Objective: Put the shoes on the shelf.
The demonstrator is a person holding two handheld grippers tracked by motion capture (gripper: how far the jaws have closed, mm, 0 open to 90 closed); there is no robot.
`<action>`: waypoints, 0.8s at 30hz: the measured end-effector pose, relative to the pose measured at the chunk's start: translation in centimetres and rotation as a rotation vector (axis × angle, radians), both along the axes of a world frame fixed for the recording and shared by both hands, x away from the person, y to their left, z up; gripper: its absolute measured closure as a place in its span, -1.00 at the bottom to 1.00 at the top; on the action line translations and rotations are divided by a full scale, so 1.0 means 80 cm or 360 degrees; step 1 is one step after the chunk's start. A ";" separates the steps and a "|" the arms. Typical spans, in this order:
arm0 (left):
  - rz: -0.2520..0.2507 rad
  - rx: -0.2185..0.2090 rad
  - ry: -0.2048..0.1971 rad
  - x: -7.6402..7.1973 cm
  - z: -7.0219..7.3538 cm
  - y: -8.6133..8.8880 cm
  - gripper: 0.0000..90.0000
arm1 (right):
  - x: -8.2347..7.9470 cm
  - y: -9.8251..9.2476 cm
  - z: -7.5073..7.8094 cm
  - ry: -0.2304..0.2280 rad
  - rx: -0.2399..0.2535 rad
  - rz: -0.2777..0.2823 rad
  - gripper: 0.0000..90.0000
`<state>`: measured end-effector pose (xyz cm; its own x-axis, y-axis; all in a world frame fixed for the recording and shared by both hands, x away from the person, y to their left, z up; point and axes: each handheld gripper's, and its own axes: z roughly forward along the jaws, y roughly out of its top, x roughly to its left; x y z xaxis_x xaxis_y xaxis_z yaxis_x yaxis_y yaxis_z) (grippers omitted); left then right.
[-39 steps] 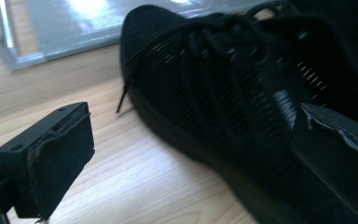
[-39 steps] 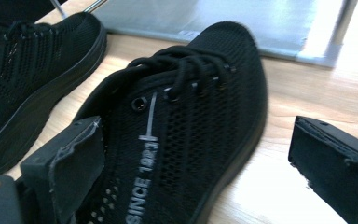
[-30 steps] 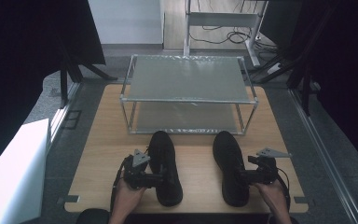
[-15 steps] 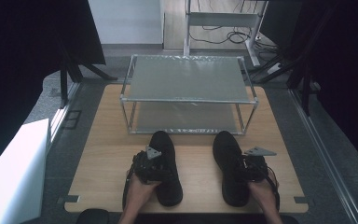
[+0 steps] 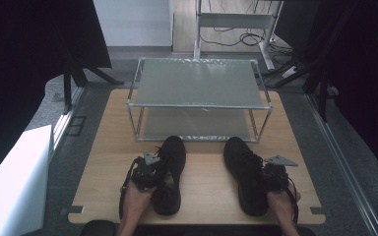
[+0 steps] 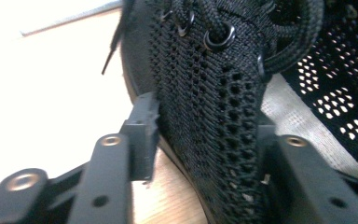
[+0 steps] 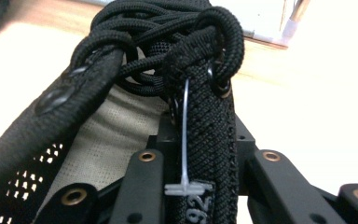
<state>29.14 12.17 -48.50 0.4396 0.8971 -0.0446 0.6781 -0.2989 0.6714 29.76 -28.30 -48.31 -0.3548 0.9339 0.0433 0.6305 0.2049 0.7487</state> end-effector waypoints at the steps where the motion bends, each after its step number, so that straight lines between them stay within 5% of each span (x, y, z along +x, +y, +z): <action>1: 0.0000 -0.0001 0.0000 0.001 0.001 0.003 0.42 | 0.001 -0.004 0.000 0.0010 0.0040 -0.0007 0.66; 5: 0.0045 -0.0069 0.0002 0.000 0.002 0.020 0.63 | 0.002 -0.016 0.000 0.0047 0.0181 -0.0041 0.68; 11: 0.0090 -0.0364 0.0077 0.004 -0.003 0.052 0.74 | 0.006 -0.031 -0.003 0.0107 0.0419 -0.0081 0.69; 18: 0.0079 -0.0495 0.0103 0.008 -0.003 0.059 0.77 | 0.004 -0.028 0.004 0.0111 0.0605 -0.0033 0.69; 24: 0.0044 -0.0593 0.0057 0.009 0.017 0.057 0.77 | 0.000 -0.028 0.013 0.0108 0.0741 0.0001 0.69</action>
